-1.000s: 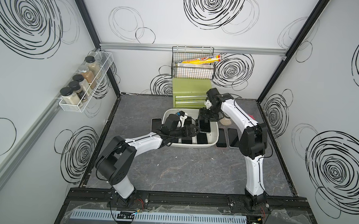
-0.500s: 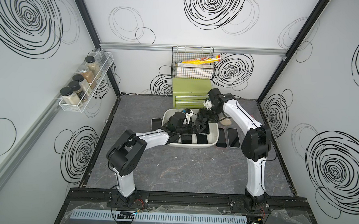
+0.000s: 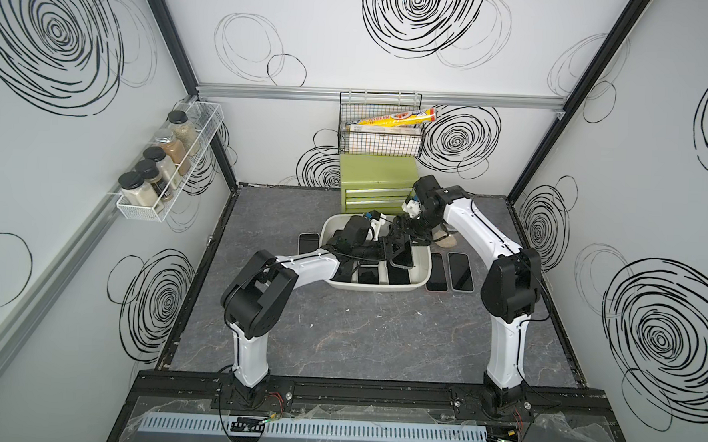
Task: Take the phone out of the storage box
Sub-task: Pick up the phone from the storage box.
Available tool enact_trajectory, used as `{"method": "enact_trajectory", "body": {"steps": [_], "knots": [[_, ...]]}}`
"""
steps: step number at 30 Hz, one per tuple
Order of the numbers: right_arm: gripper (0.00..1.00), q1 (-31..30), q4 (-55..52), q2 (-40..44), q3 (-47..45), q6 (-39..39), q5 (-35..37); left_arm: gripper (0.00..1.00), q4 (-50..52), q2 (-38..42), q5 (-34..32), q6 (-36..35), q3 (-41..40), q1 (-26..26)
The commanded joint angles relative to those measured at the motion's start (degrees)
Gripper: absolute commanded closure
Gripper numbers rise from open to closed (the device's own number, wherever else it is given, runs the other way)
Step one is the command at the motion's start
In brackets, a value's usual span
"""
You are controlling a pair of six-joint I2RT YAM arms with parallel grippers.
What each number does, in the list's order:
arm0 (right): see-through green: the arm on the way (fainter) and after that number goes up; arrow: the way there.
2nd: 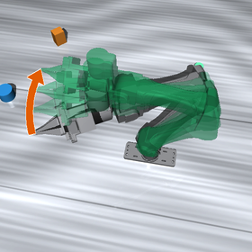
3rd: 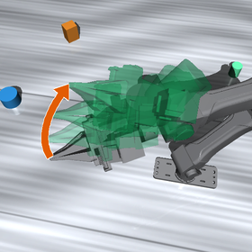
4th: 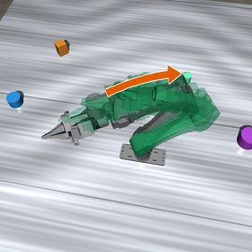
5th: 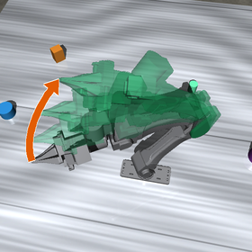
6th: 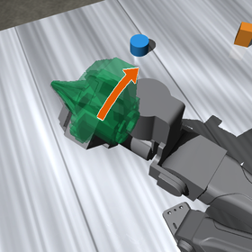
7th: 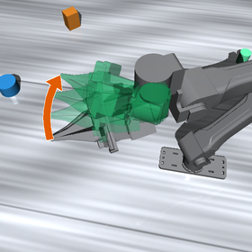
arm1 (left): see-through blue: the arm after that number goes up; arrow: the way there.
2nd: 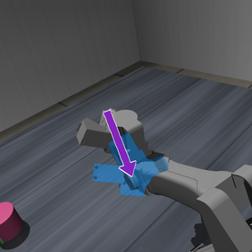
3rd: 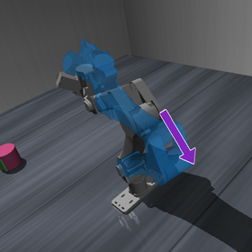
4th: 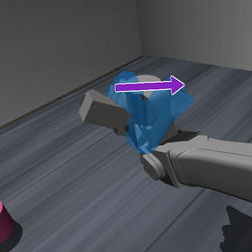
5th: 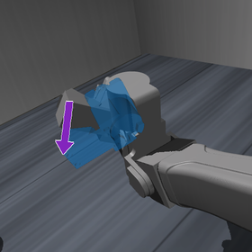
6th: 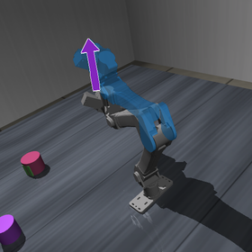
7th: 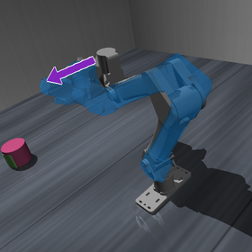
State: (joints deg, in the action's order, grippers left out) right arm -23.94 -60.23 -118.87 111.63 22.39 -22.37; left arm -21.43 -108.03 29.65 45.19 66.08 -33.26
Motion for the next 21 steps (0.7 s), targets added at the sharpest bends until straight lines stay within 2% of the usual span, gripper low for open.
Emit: {"method": "enact_trajectory", "body": {"steps": [1,4,7,9,14,16,21], "knots": [[0.80,-0.50,0.37,2.51,-0.29,0.01,-3.16,0.70,-3.71,-0.44,1.50,-0.28,1.90,-0.06],[0.78,-0.51,0.48,2.34,-0.23,0.02,-3.52,0.77,-3.66,0.23,1.76,-0.62,1.51,0.03],[0.55,-0.49,0.81,2.41,0.06,0.11,-2.77,0.81,-4.55,1.27,3.18,0.04,0.81,0.68],[0.47,-0.45,1.21,2.40,0.63,0.35,-3.01,0.89,-5.99,2.30,4.48,1.28,-0.17,1.45],[0.26,0.10,1.58,1.47,3.94,1.50,-2.81,0.94,-7.73,6.53,6.79,4.02,-2.90,3.92],[0.22,0.52,1.93,1.36,5.21,1.60,-3.24,0.95,-9.26,9.06,7.67,5.37,-4.90,5.29],[0.18,1.00,4.62,-0.08,6.38,3.18,-7.34,0.98,-9.21,12.51,10.25,5.59,-6.85,7.37]]}}
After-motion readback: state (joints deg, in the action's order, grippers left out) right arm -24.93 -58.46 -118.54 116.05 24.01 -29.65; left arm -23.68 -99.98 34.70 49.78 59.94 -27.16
